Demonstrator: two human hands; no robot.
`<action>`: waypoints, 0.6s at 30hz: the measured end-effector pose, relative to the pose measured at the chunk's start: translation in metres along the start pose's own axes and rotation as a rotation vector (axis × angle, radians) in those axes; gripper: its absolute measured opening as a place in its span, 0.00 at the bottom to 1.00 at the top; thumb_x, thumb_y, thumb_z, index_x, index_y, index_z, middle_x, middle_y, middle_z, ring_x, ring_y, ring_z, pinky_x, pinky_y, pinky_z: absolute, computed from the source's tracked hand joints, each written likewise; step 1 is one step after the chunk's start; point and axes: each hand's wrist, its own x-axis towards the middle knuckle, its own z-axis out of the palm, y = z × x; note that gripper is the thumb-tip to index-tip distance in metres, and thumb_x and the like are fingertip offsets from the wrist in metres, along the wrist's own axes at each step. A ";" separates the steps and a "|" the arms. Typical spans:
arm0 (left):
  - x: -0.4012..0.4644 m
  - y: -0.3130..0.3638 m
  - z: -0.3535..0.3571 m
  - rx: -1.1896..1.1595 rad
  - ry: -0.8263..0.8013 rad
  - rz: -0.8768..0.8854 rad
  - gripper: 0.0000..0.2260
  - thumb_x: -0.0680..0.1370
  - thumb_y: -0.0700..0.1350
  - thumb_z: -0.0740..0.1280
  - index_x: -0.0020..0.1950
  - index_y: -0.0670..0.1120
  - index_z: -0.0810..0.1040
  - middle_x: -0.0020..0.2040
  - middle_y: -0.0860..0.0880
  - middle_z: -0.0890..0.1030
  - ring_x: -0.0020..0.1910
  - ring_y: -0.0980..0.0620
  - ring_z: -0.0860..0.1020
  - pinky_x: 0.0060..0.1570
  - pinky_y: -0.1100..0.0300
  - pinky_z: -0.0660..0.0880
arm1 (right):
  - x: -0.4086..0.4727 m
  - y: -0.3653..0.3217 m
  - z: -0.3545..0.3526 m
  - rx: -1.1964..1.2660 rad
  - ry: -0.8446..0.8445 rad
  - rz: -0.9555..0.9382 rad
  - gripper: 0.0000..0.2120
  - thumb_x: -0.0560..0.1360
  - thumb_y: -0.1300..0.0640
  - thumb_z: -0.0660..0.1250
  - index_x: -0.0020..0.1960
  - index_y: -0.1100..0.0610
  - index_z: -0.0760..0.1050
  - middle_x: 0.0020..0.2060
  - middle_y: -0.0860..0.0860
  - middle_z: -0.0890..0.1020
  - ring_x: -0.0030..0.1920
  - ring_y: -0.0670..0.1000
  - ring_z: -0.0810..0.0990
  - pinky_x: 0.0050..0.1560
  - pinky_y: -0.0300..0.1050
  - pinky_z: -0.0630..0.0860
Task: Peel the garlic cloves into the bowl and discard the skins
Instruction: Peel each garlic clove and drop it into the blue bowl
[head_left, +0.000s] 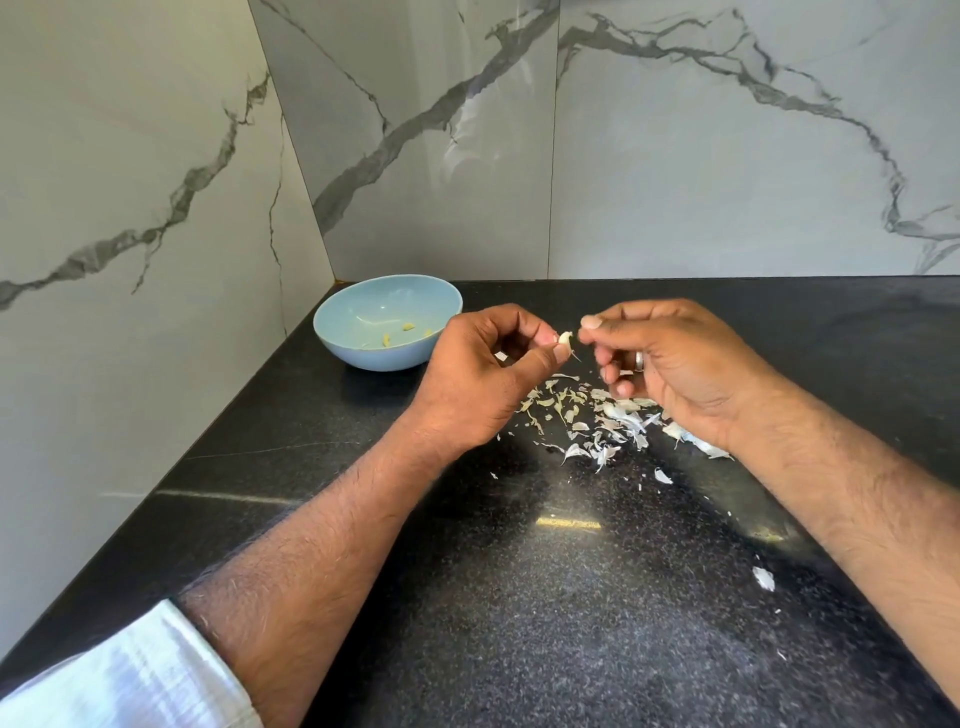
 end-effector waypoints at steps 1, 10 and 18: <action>-0.001 0.000 0.001 0.018 0.006 0.011 0.03 0.80 0.43 0.77 0.49 0.45 0.85 0.40 0.52 0.84 0.37 0.57 0.78 0.39 0.61 0.75 | -0.001 -0.002 0.000 -0.004 -0.008 -0.025 0.10 0.77 0.58 0.74 0.52 0.65 0.84 0.37 0.56 0.81 0.36 0.52 0.78 0.34 0.44 0.72; -0.002 0.001 0.002 0.229 0.053 0.180 0.02 0.79 0.43 0.78 0.48 0.46 0.87 0.38 0.54 0.86 0.34 0.57 0.82 0.37 0.65 0.77 | -0.003 -0.001 0.009 -0.278 0.067 -0.225 0.04 0.79 0.63 0.72 0.47 0.60 0.86 0.37 0.56 0.87 0.36 0.52 0.85 0.35 0.44 0.78; -0.002 0.001 0.006 0.245 0.106 0.240 0.03 0.78 0.40 0.79 0.50 0.44 0.88 0.40 0.54 0.87 0.36 0.56 0.84 0.37 0.66 0.79 | -0.002 0.004 0.013 -0.448 0.123 -0.344 0.07 0.79 0.65 0.69 0.48 0.57 0.85 0.37 0.52 0.87 0.35 0.49 0.86 0.38 0.45 0.83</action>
